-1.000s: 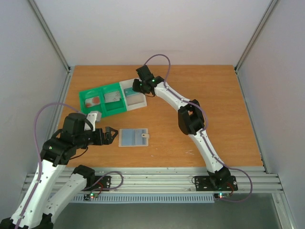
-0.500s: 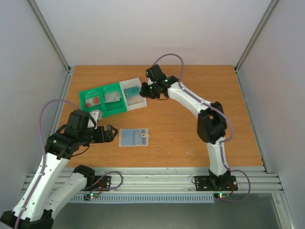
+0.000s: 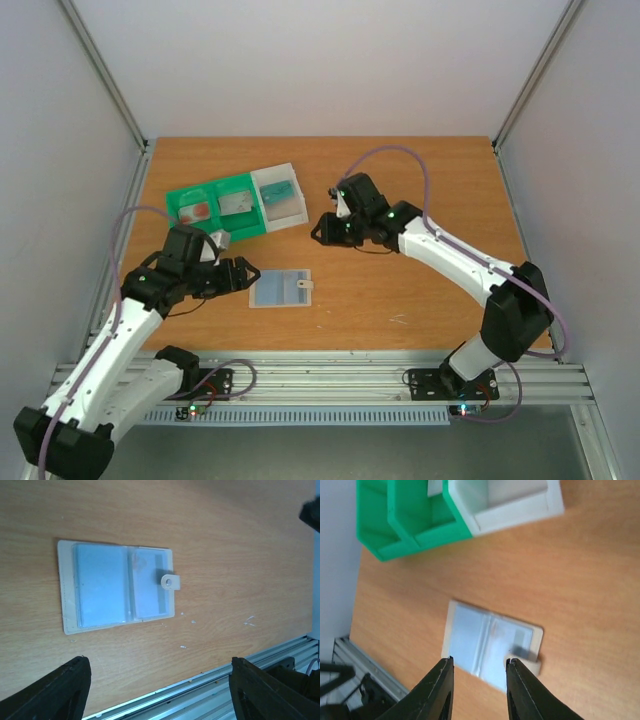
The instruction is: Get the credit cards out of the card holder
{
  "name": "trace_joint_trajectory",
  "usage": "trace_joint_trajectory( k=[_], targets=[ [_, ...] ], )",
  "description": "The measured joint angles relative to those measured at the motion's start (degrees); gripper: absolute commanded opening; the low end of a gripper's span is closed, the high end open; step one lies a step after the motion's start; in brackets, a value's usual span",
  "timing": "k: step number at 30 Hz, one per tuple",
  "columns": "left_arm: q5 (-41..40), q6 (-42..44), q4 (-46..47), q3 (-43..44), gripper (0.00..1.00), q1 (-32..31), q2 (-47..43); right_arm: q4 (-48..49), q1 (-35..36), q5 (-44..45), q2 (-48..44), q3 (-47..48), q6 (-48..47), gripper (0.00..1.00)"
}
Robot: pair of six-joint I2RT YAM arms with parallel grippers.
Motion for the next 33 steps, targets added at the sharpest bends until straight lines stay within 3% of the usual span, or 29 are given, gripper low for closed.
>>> trace_joint_trajectory(
  k=[11,18,26,33],
  targets=[
    [0.79,-3.82,10.19,-7.54,0.66,0.00,11.50,7.93,7.04,-1.86,-4.37,-16.98,4.33,0.36],
    [-2.56,-4.59,16.24,-10.67,0.59,0.00,16.46,13.70,10.91,-2.19,-2.97,-19.65,6.12,0.35],
    [-5.18,-4.37,22.53,-13.05,0.51,0.00,25.27,17.55,10.95,-0.15,0.55,-22.49,6.05,0.33],
    [-5.86,-3.37,25.51,-13.03,0.43,0.00,27.34,21.24,10.95,-0.55,1.55,-23.58,6.97,0.33]
  ],
)
